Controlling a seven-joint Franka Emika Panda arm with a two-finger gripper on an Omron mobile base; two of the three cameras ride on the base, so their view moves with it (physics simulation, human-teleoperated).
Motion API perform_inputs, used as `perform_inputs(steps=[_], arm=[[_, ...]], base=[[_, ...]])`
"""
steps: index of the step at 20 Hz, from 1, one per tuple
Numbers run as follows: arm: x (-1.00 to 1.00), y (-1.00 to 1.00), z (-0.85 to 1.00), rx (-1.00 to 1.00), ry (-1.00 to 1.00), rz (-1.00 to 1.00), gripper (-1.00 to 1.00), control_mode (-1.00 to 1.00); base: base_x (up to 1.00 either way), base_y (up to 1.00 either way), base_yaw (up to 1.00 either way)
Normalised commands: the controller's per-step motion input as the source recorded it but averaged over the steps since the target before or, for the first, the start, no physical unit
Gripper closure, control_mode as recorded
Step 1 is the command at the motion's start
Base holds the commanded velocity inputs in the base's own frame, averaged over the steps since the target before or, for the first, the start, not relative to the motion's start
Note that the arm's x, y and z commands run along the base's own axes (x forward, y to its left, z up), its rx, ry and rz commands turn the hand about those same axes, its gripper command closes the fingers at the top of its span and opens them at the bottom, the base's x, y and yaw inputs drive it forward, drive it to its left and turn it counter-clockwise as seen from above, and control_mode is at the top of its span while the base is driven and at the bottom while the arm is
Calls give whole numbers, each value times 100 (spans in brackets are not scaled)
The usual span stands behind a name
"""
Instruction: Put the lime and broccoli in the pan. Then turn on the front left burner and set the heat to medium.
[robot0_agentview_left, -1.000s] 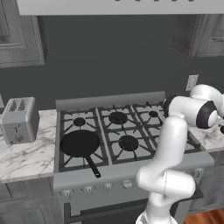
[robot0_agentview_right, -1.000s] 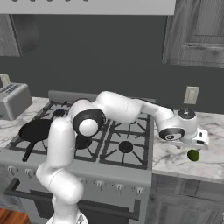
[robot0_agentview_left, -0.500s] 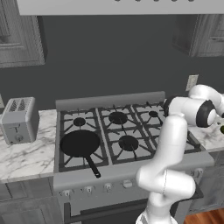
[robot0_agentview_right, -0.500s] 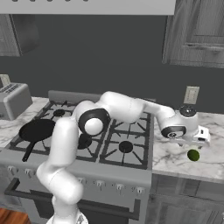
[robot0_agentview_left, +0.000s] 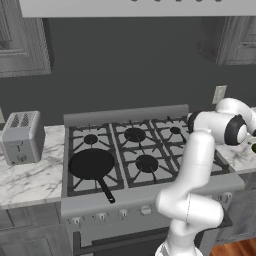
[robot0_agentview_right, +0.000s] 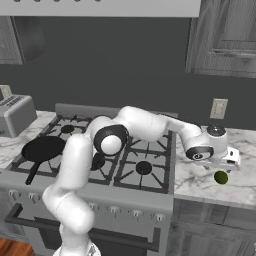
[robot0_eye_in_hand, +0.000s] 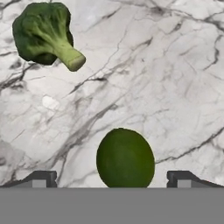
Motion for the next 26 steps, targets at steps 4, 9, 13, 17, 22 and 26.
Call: perform_inputs(steps=[4,9,13,17,22,26], arm=[[0,0,-28,0,0,0,-100,-100],[0,0,-24,0,0,0,-100,-100],[0,-13,-11,0,0,0,-100,-100],[0,-16,-11,0,0,0,-100,-100],[1,-10,-6,0,0,0,-100,-100],[6,-4,-9,0,0,0,-100,-100]], base=[[0,0,0],[0,0,0],[0,0,0],[0,0,0],[0,0,0],[0,0,0]])
